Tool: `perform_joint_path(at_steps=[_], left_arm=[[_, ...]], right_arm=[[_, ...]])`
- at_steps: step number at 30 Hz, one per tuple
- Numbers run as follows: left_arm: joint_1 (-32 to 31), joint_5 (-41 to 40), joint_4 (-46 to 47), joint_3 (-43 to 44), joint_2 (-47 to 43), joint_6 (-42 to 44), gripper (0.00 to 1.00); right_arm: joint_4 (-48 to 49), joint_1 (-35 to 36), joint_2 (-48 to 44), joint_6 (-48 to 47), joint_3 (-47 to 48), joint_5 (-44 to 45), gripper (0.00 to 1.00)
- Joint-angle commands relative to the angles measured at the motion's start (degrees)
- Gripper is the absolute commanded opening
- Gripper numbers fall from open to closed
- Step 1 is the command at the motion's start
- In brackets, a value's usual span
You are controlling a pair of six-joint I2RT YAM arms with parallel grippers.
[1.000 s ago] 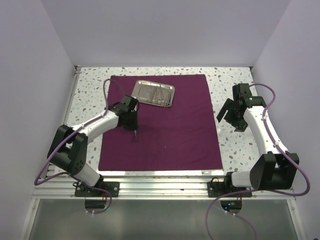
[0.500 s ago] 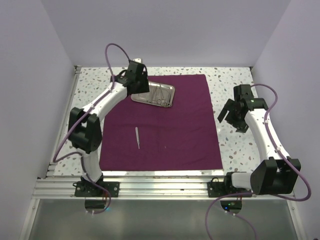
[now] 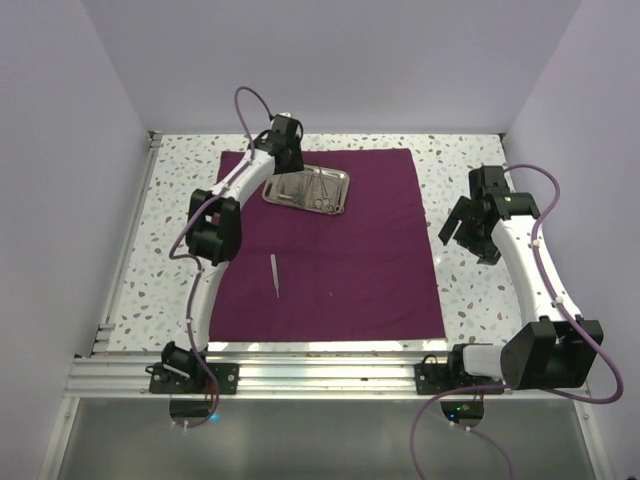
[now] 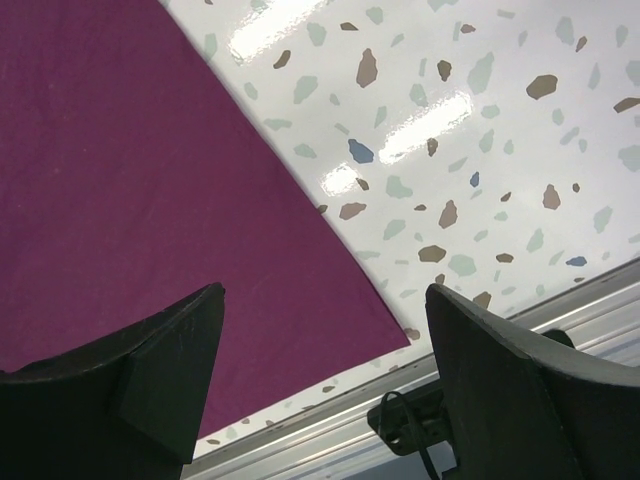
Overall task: Open and lay out the surgical kit
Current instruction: Pick up the medical item from the container.
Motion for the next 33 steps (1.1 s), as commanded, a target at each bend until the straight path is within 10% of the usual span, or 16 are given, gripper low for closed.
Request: perform_joint_path(at_steps=[1,33], left_arm=[[2.03,0.92,2.6,4.37,1.24,0.97,0.52],[-0.25,1.44,4.37,7.54,12.76,7.47,0.36]], right_arm=[[-1.71,0.15,-1.44,0.01,1.57,1.86,0.85],[-2.76,0.15,-0.56,-0.43,-0.01,2.12,0.85]])
